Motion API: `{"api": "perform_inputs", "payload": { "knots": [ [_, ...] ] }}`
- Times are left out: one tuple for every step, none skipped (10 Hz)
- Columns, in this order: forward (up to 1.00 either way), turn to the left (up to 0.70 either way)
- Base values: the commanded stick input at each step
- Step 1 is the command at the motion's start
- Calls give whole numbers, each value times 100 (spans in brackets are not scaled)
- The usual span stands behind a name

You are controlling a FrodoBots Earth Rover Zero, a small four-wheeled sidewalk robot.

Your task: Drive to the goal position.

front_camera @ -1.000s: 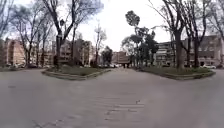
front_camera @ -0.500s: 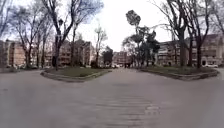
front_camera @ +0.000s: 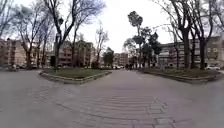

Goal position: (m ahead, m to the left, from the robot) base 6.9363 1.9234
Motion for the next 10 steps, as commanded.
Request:
{"api": "perform_inputs", "payload": {
  "knots": [
    [70,0],
    [70,0],
    [70,0],
    [70,0],
    [70,0],
    [70,0],
    [70,0],
    [70,0],
    [70,0],
    [70,0]
  ]
}}
